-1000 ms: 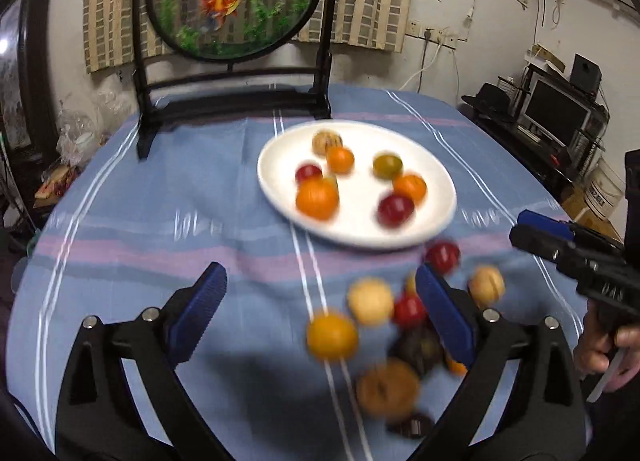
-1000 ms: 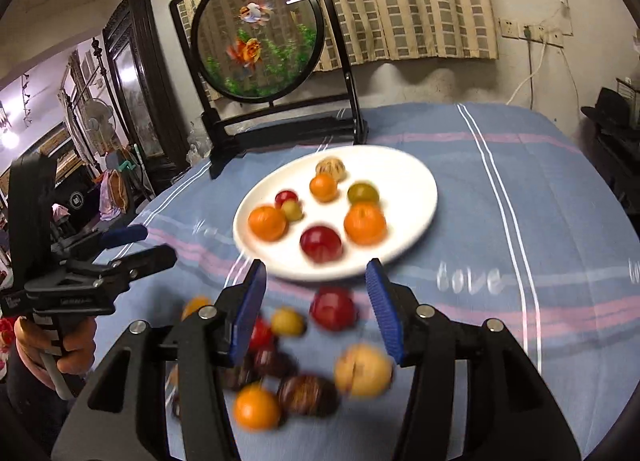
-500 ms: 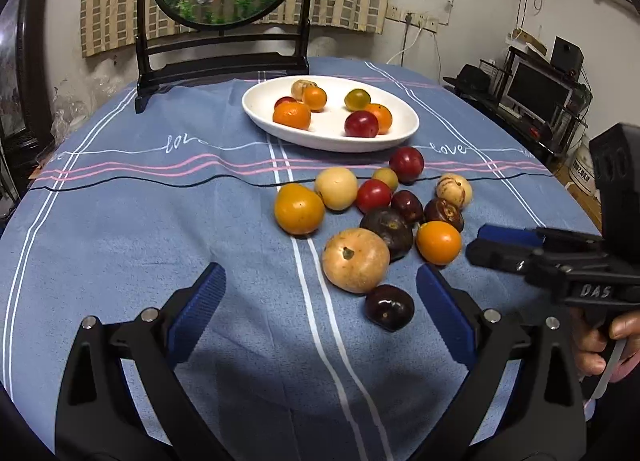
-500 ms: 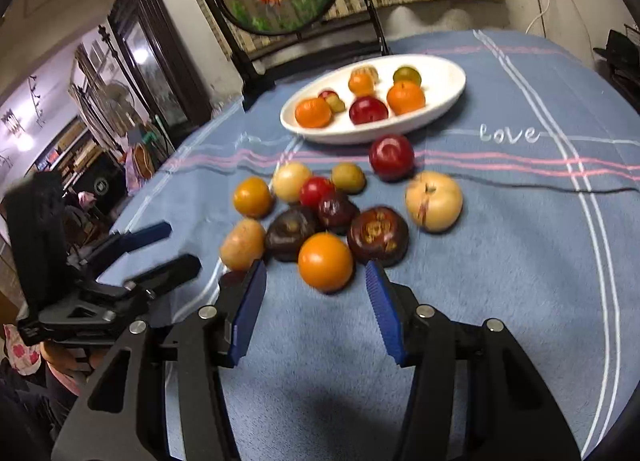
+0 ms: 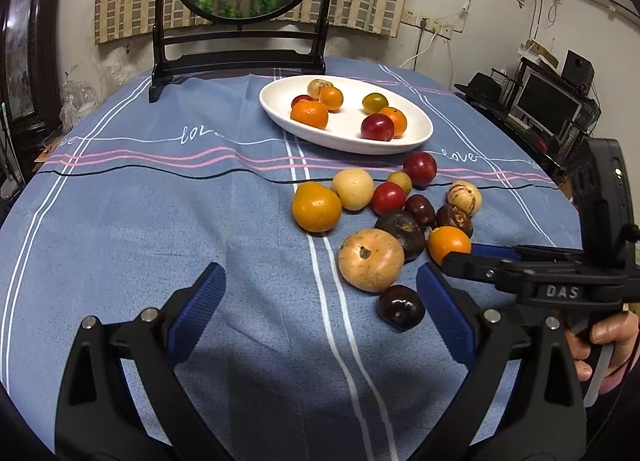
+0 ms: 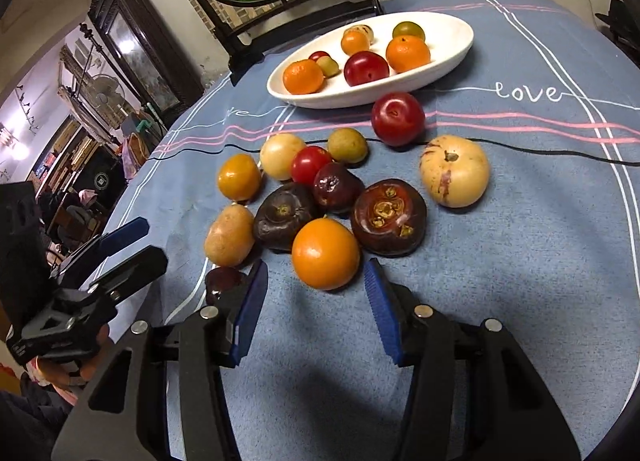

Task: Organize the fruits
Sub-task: 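Withdraw both open tools from the plate back toward the fruit pile, then grasp a large orange with the right tool while the left tool grasps a dark purple plum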

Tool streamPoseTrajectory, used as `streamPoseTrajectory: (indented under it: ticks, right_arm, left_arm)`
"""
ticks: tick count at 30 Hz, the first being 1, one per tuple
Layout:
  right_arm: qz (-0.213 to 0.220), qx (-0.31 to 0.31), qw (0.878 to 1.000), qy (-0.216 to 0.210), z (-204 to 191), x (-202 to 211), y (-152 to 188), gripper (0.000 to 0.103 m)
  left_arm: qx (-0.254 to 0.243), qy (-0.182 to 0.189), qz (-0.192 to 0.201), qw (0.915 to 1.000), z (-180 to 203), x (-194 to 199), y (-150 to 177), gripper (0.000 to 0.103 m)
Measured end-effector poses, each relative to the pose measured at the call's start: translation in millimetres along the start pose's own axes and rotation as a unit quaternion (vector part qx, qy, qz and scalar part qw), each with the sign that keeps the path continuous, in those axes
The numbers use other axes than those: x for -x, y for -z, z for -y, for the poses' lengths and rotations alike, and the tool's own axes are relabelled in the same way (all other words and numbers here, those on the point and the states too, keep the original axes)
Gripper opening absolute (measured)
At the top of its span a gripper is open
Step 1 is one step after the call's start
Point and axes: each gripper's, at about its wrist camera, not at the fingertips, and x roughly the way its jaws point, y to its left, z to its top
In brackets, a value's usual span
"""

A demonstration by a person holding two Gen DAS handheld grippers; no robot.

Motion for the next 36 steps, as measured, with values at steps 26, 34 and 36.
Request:
streamPoseTrajectory:
  ticks: [26,34,36]
  right_arm:
    - [0.106,-0.013,0.994,-0.017,9,50,4,0.036]
    - [0.116,-0.01,0.993,-0.029,6,54,4,0.036]
    - [0.117,-0.01,0.993,-0.032,6,54,4,0.036]
  left_arm:
    - [-0.067,0.09,-0.047,0.9926,33,-13,9,0.065]
    - [-0.06,0.098,-0.084,0.9898,37,-29,11,0.046]
    - [-0.06,0.097,-0.09,0.9894,37,-32,11,0.046]
